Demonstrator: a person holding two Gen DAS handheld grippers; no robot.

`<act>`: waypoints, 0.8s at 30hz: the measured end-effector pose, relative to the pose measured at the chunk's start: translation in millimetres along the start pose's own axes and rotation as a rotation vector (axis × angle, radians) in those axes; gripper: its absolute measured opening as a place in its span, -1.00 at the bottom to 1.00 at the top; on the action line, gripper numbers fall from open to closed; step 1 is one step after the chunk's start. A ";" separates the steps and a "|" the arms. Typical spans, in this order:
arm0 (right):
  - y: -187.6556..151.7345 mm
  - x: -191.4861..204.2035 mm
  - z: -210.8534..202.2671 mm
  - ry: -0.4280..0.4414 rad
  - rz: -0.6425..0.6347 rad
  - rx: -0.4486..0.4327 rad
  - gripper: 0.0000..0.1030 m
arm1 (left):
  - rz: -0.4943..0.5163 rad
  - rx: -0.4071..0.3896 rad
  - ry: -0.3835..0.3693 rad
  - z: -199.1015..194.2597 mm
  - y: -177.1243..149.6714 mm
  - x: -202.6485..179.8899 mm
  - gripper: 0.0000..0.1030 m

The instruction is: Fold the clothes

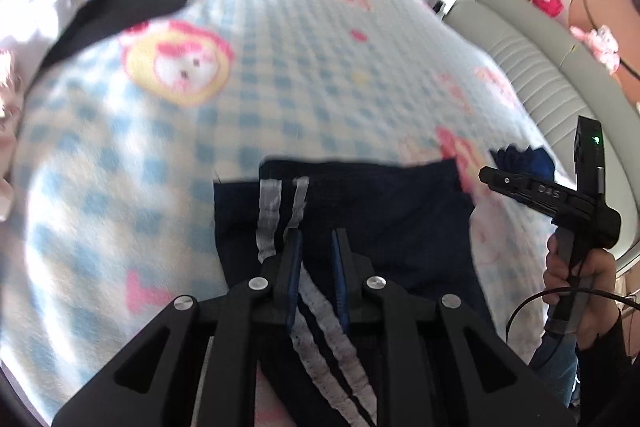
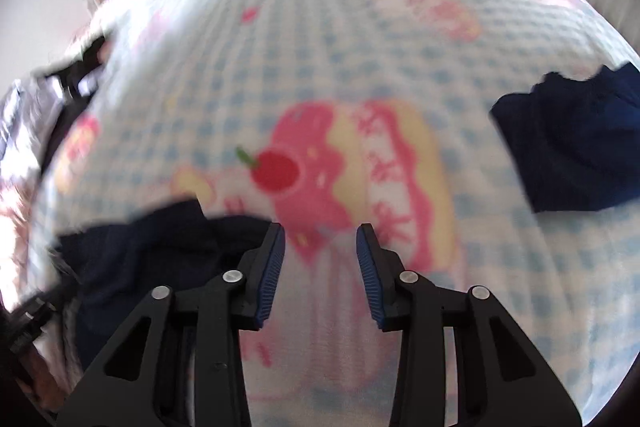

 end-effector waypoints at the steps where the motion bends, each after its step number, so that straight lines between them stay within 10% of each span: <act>1: 3.5 2.9 -7.6 0.050 0.011 -0.029 -0.27 | -0.007 -0.009 0.001 -1.2 1.6 2.1 -0.61; 5: 12.7 47.2 -10.0 0.138 -0.146 -0.024 0.07 | -0.036 -0.044 0.007 -6.0 8.2 10.3 -0.27; 10: 2.9 66.1 25.7 0.079 -0.247 0.066 -0.01 | -0.072 -0.088 0.013 -12.1 16.5 20.7 0.09; 14: -5.2 50.1 34.6 0.021 -0.230 0.059 -0.45 | -0.069 -0.108 -0.002 -12.9 21.0 21.0 0.00; 17: -4.5 39.7 28.1 0.041 -0.180 0.033 -0.82 | -0.039 -0.138 0.012 -17.7 20.2 12.7 -0.58; 24: 8.2 45.6 1.8 0.198 -0.159 -0.060 -0.76 | 0.042 -0.192 0.040 -22.4 11.1 -9.0 -0.56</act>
Point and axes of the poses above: each gripper's, at about its wrist camera, not at the fingertips, and z roughly the way its jaws point, x to its left, y to its top, the point moved 5 cm from there along z, roughly the way its jaws point, and after that the axes turned 10 degrees about -z, right-handed, at the moved point
